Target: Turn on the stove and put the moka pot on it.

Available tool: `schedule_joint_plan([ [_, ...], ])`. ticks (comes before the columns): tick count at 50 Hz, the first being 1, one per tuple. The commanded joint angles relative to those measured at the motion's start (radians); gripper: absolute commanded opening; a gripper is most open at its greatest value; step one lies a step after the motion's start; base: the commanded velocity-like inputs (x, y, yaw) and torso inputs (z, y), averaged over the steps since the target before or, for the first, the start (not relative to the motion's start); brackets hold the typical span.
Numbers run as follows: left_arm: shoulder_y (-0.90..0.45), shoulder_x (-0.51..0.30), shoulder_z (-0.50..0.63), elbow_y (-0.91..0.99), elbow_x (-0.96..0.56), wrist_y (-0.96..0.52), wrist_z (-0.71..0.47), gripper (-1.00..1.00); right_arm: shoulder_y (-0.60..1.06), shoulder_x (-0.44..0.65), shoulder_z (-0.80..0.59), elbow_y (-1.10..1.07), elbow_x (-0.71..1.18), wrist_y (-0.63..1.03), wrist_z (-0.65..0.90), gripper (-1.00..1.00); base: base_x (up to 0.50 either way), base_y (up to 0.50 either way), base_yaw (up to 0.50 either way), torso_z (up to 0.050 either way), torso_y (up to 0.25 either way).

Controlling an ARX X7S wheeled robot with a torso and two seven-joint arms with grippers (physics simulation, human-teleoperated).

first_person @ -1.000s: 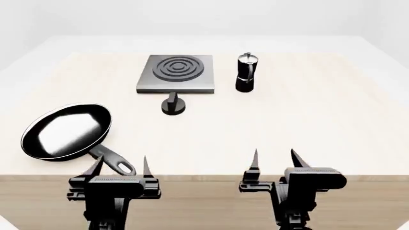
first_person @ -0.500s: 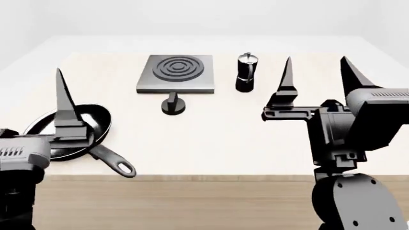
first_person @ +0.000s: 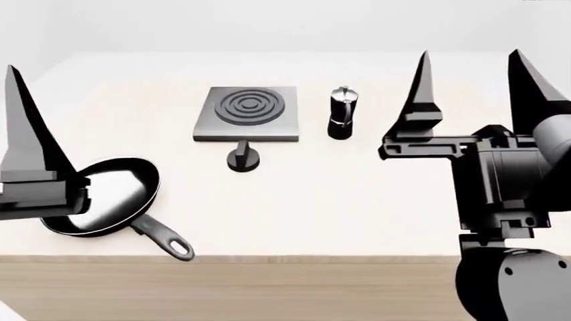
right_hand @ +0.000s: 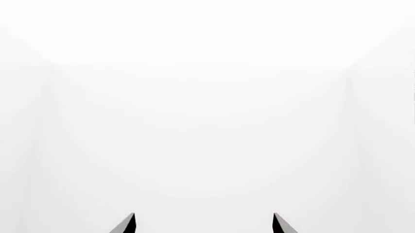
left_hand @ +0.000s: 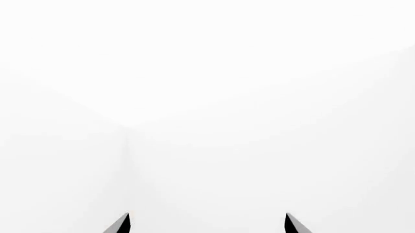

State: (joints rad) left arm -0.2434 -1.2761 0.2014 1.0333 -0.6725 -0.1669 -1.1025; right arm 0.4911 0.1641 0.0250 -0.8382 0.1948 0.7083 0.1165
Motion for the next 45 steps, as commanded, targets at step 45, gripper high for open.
schedule_joint_plan([
  [45, -0.136, -0.156, 0.236, 0.009, -0.014, 0.130, -0.130, 1.00, -0.005, 0.010, -0.015, -0.016, 0.051, -0.009, 0.056, 1.00, 0.00, 0.19, 0.00, 0.017, 0.000],
])
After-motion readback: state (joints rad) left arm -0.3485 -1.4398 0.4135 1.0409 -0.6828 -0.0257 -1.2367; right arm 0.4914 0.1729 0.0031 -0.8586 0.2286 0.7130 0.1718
